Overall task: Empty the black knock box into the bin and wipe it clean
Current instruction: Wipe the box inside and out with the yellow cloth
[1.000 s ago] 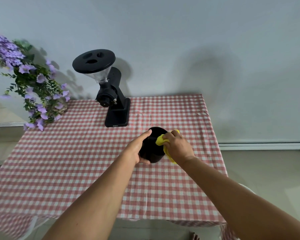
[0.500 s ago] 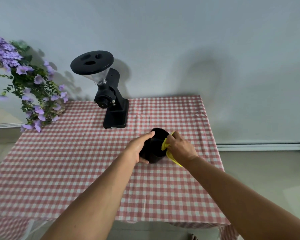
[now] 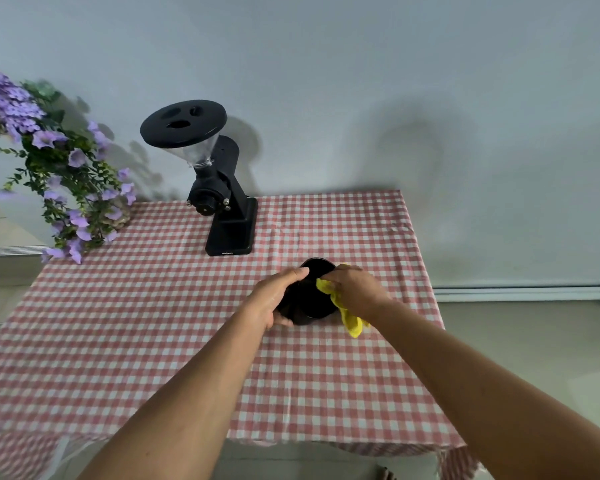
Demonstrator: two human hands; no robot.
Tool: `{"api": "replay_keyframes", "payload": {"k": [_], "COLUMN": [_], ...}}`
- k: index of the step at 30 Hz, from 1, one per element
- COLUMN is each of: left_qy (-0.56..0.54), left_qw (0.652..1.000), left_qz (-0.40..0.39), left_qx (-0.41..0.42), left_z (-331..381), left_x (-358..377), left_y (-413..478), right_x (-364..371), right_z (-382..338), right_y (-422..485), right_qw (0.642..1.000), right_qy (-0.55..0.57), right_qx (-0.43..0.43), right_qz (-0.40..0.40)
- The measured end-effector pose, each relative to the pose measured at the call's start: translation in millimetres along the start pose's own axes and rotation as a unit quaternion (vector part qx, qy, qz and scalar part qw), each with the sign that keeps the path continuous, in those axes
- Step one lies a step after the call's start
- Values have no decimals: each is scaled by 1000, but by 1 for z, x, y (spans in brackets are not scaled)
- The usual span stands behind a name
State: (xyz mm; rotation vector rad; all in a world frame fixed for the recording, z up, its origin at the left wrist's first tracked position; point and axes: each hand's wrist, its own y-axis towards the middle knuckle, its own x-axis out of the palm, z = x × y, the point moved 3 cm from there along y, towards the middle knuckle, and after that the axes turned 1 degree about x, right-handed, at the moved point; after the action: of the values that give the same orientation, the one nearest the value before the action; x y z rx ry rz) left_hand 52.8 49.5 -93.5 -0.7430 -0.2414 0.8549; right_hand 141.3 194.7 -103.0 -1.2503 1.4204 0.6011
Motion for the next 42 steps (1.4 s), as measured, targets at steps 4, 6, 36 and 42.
{"api": "replay_keyframes", "payload": {"k": [4,6,36,42], "left_qy": [-19,-33,-102,-89], "left_qw": [1000,999,993,995], "left_qz": [-1,3,49,18], "left_qx": [6,-1,-32,-31], "left_z": [-1,-1,-9,-12], "left_x": [2,3,0,-5], "left_y": [1,3,11,11], "right_x": [-13,-21,14,-24], "right_z": [10,9,8,34], "right_y": [-6,-5,-33,-21], "right_qw": [998,992,956,852], "right_qy": [61,112,265,419], "right_qx": [17,32,98,197], "right_qz": [7,45,79,243]}}
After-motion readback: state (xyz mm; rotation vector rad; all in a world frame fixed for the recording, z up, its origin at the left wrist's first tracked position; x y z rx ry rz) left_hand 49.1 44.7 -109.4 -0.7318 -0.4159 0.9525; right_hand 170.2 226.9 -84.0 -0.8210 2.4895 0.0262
